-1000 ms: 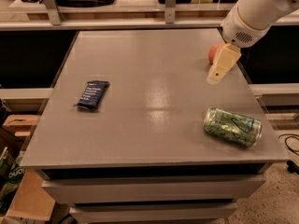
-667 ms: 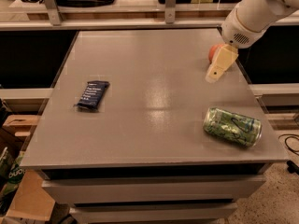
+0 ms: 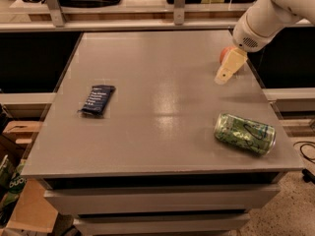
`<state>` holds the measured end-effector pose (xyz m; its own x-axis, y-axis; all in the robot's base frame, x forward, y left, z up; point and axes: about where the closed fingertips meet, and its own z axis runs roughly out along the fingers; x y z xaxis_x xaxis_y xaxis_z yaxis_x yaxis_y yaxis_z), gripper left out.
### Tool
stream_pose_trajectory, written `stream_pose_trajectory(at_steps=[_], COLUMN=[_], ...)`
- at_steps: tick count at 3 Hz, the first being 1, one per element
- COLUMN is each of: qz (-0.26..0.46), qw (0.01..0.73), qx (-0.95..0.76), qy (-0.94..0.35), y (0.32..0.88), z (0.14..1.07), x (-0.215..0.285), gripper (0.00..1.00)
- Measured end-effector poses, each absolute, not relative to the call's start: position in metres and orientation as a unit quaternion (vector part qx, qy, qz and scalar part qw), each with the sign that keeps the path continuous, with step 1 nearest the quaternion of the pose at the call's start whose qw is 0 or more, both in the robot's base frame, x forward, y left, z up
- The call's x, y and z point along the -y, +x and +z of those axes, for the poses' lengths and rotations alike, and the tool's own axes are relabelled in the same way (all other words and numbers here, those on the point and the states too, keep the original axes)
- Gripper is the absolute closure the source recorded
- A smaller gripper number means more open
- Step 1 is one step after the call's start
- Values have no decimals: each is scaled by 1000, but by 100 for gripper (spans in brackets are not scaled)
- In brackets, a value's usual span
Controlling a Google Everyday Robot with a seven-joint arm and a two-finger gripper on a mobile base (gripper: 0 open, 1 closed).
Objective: Move apple near rxbar blueberry
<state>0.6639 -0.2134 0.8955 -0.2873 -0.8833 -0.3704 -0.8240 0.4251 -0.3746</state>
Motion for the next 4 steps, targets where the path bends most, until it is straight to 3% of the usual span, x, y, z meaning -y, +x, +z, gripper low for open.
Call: stream_pose_trajectory(at_steps=[4], qz=[-45], qw=[280], qx=[-818], qy=[-501], y=[691], z=[869], x=[238], gripper=[0])
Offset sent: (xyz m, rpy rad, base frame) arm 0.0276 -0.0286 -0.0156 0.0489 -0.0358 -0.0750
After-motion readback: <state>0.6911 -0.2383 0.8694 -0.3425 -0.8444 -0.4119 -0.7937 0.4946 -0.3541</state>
